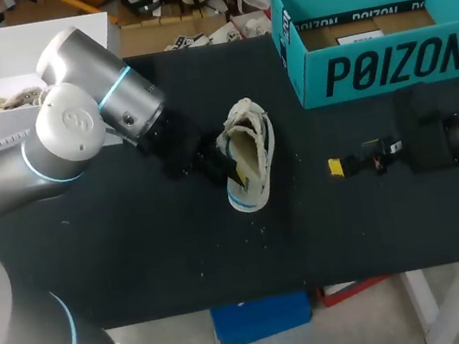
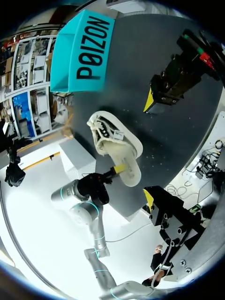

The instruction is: Take the shoe out of the shoebox, open the shoe tongue, remove and reinsert the insole, then place the shoe into the shoebox

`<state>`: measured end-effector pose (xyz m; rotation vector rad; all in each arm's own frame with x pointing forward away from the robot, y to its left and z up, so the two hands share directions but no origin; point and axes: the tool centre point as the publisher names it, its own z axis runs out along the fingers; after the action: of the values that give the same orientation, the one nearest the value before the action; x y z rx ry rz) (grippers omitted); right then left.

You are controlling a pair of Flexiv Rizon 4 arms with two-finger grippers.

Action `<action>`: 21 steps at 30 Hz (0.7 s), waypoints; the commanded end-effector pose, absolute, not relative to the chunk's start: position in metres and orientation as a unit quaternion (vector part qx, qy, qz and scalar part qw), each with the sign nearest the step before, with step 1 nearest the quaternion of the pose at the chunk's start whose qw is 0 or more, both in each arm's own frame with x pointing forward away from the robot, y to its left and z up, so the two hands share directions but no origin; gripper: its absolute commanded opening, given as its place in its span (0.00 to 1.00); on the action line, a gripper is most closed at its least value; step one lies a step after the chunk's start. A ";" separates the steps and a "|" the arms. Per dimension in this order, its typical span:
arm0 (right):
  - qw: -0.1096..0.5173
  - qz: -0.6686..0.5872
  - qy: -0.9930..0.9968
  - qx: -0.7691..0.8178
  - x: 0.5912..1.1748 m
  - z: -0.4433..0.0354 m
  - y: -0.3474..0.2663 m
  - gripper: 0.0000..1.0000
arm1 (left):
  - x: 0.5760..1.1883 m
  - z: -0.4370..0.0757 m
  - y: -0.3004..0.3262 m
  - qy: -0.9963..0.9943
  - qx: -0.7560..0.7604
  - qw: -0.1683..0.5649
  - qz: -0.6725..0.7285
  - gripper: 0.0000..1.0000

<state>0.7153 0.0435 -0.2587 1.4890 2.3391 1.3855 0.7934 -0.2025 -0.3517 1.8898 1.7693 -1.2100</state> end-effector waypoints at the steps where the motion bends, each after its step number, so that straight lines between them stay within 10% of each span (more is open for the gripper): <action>1: 0.022 0.447 0.754 0.481 0.715 -0.259 0.045 1.00 | 0.798 -0.358 -0.205 0.614 0.652 0.150 -0.418 0.00; 21: 0.022 0.447 0.754 0.481 0.715 -0.259 0.045 1.00 | 0.802 -0.350 -0.210 0.601 0.646 0.174 -0.437 0.00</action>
<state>0.7153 0.0435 -0.2586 1.4890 2.3392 1.3853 0.8044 -0.2122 -0.3508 1.8366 1.7115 -1.2401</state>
